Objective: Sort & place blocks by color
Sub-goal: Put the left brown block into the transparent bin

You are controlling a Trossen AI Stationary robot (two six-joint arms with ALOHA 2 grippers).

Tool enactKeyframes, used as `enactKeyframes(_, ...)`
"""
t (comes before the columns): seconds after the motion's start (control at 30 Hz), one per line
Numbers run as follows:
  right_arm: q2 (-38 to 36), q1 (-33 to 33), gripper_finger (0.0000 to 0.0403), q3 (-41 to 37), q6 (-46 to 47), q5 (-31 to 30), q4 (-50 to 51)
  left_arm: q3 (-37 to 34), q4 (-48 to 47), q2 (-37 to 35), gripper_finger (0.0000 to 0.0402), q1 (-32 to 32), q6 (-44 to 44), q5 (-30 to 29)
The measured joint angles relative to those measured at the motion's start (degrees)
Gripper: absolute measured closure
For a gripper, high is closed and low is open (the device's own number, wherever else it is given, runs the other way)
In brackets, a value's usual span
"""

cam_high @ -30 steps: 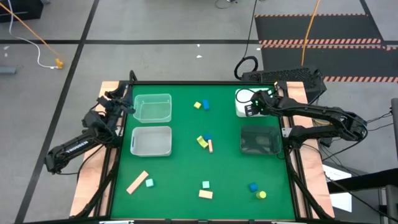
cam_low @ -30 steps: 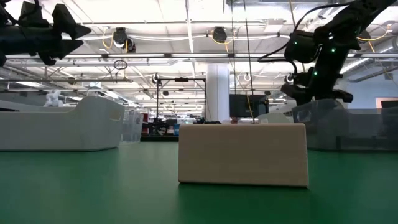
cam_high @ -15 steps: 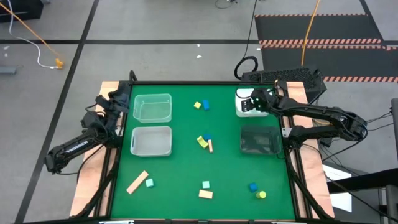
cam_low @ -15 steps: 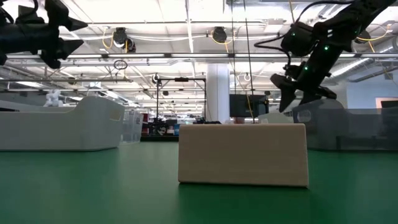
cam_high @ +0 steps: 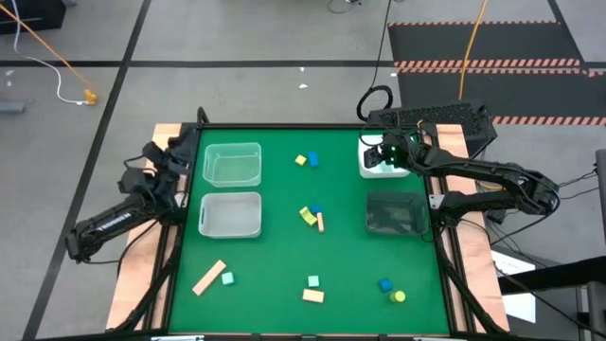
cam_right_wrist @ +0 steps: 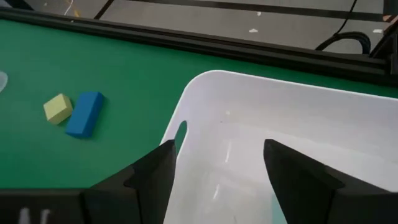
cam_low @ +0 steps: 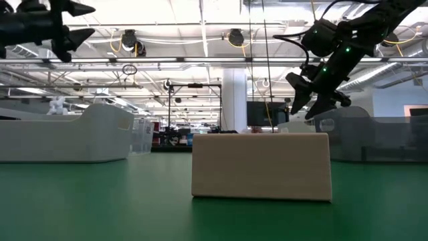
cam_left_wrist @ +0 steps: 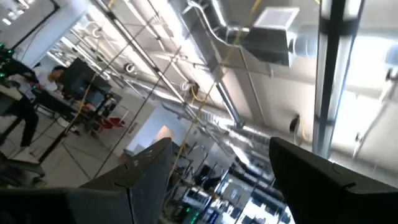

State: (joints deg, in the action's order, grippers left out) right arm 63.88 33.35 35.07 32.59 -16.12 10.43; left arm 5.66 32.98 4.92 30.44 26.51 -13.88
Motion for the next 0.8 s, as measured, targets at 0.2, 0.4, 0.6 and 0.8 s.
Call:
enactKeyframes(0.2, 0.0, 0.1, 0.0167, 0.0, -0.7, 0.0, 0.0, 8.8, -11.2, 8.7, 0.0133, -2.1, -1.9, 4.6)
enactKeyframes(0.4, 0.0, 0.1, 0.0167, 0.0, -0.7, 0.6, 0.0, 20.3, -25.5, 19.8, 0.0133, -4.9, -2.2, 8.5)
enactKeyframes(0.6, 0.0, 0.0, 0.0167, 0.0, -0.8, 4.5, 0.0, 31.4, -42.1, 29.0, 0.0133, -9.4, 1.3, 16.0)
enactKeyframes(0.8, 0.0, 0.0, 0.0167, 0.0, -1.2, 4.5, 0.0, 37.8, -50.6, 36.0, 0.0133, -17.9, 7.5, 22.7)
